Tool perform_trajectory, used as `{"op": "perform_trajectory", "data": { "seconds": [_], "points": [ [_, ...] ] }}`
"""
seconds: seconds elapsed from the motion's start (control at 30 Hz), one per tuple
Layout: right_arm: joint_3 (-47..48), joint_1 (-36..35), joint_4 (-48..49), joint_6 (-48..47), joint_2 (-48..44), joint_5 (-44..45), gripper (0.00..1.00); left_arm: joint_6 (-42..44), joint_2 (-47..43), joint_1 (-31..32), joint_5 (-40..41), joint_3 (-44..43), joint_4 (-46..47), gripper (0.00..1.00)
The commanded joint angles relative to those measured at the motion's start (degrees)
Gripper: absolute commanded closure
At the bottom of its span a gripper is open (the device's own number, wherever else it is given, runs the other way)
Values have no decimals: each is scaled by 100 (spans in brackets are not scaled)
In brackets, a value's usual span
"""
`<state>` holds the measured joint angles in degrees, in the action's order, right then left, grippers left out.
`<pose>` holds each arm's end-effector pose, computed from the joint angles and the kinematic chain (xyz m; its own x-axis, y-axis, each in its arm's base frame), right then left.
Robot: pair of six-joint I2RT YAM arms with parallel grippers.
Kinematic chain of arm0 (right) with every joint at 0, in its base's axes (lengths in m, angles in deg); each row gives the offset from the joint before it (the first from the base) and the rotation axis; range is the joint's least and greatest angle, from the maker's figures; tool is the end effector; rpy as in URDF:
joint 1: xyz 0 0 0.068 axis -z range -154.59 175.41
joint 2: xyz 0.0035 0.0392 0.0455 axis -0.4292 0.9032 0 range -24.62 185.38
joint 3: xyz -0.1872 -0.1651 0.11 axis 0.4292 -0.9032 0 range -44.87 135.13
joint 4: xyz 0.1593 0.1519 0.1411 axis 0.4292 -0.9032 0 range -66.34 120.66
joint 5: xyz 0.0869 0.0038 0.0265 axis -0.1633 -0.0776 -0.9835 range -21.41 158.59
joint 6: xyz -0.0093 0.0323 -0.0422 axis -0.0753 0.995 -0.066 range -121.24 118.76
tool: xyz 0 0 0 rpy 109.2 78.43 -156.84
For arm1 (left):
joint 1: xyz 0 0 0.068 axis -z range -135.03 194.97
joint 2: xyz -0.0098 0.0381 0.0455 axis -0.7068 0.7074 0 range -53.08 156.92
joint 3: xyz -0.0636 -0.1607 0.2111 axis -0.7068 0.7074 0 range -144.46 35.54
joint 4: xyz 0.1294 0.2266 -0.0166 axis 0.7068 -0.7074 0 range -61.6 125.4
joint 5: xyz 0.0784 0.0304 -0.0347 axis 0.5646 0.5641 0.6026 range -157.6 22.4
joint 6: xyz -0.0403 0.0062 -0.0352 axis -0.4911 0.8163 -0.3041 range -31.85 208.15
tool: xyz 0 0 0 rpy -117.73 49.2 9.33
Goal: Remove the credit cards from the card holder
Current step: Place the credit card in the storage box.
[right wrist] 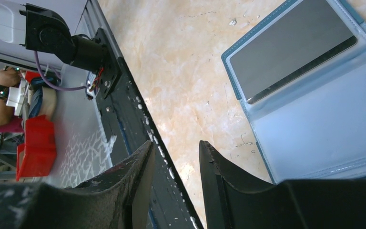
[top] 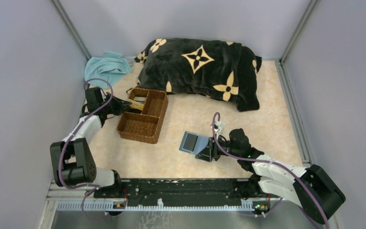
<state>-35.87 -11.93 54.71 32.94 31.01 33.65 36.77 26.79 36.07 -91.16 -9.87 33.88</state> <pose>0.1292 0.1244 0.1549 -0.7680 -0.0069 -0.6404 -0.5877 0.4047 0.7005 0.2945 0.0318 0.2216 -0.5011 -0.8034 -0.3216 -0.3426 0.5255 -0.7788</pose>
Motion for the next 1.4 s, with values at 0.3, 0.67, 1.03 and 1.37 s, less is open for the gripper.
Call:
{"op": "perform_trajectory", "data": {
  "seconds": [0.3,0.67,1.03,1.37],
  "points": [
    [-45,-36,284,-64,-9,39,60,242,40,-85,181,-119,-154,99],
    [-99,-36,325,-70,9,57,61,319,120,-85,199,-281,-436,62],
    [-75,-43,349,-21,-46,133,62,528,-732,-57,238,-206,-520,50],
    [268,-36,-477,-132,-396,1286,100,1286,-1393,2085,1166,-149,-246,100]
  ]
}}
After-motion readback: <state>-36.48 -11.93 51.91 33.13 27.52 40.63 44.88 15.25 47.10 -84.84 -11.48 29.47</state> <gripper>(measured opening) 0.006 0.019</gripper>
